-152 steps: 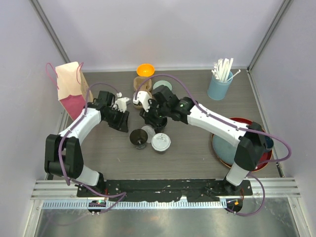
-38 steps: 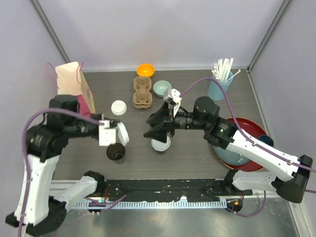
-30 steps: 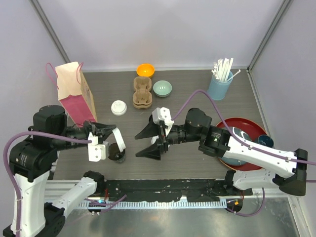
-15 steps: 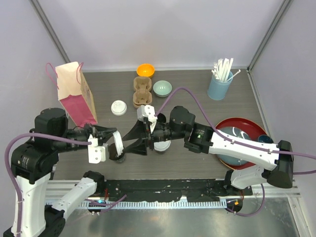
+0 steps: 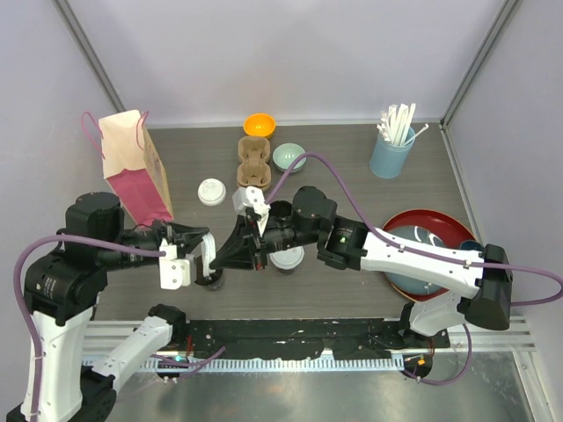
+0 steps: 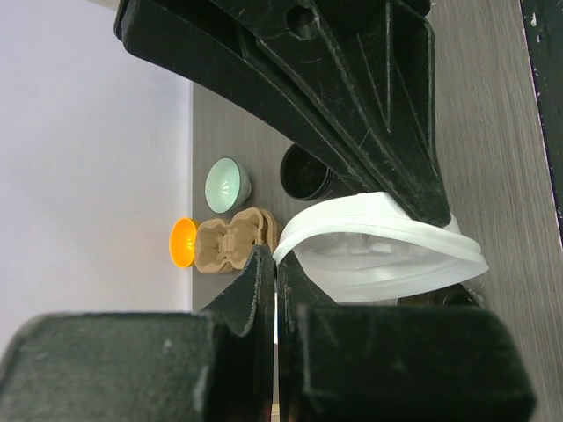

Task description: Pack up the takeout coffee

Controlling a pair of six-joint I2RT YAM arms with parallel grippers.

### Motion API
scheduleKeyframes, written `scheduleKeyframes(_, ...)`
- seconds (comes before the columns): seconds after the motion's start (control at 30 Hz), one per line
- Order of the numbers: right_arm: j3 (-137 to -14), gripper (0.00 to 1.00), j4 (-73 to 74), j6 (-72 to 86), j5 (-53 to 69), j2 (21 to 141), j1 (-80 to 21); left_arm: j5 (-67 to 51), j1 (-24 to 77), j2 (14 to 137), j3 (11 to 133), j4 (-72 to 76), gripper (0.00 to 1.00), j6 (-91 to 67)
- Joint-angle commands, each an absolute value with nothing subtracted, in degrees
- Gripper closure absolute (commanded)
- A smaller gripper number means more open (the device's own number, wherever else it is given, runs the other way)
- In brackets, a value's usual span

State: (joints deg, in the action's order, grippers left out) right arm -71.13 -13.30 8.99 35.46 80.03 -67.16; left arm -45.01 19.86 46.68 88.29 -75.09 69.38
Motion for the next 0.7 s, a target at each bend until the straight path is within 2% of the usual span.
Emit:
scheduleKeyframes(0.0,-73.8,0.96,-16.1,9.2,36.7,80.0,-67.4,-46.1,19.8,46.1,88.0,-72.6,1.00,68.6)
scheduleKeyframes(0.03,-73.7,0.99,-15.8,9.0,36.7,79.8,-67.4,-46.0,19.7,46.1,88.0,-72.7,1.00,68.6)
scheduleKeyframes(0.23,-72.5,0.99,-10.0,6.1,30.6,77.8,-67.3,-42.8,19.8,45.4,86.0,-70.4,0.99,66.2)
scheduleKeyframes(0.27,-72.3,0.99,-8.9,5.4,29.2,77.4,-67.3,-42.1,19.7,45.3,85.5,-69.9,0.86,64.7)
scheduleKeyframes(0.3,-71.8,0.99,-7.0,4.6,28.1,77.2,-67.3,-41.2,19.8,45.0,84.4,-69.4,0.78,64.1)
scheduleKeyframes(0.33,-71.4,0.99,-6.2,4.4,25.8,76.6,-67.2,-40.9,19.8,44.7,83.9,-68.8,0.61,63.6)
scheduleKeyframes(0.43,-69.9,0.99,-3.3,3.3,22.4,75.9,-66.9,-39.0,19.8,44.3,82.1,-66.6,0.40,58.3)
scheduleKeyframes(0.47,-69.4,0.99,-2.0,3.1,20.1,75.2,-66.7,-38.4,19.8,44.4,81.7,-65.8,0.30,56.1)
scheduleKeyframes(0.53,-67.9,0.99,-0.4,2.1,17.7,74.4,-66.1,-35.6,19.8,44.2,80.8,-63.6,0.20,49.6)
scheduleKeyframes(0.57,-67.5,0.99,2.3,1.6,14.2,73.3,-65.9,-34.1,19.8,44.1,80.4,-63.1,0.18,47.6)
scheduleKeyframes(0.6,-67.2,0.99,3.9,1.0,12.1,72.9,-65.7,-31.8,19.8,44.2,79.8,-60.5,0.16,38.9)
scheduleKeyframes(0.63,-67.3,0.99,6.0,0.4,9.7,72.3,-65.6,-23.5,19.8,45.6,78.8,-59.3,0.16,34.0)
scheduleKeyframes(0.67,-67.5,0.99,10.2,-1.9,6.7,71.8,-65.6,-19.4,19.8,47.1,79.2,-59.5,0.21,29.1)
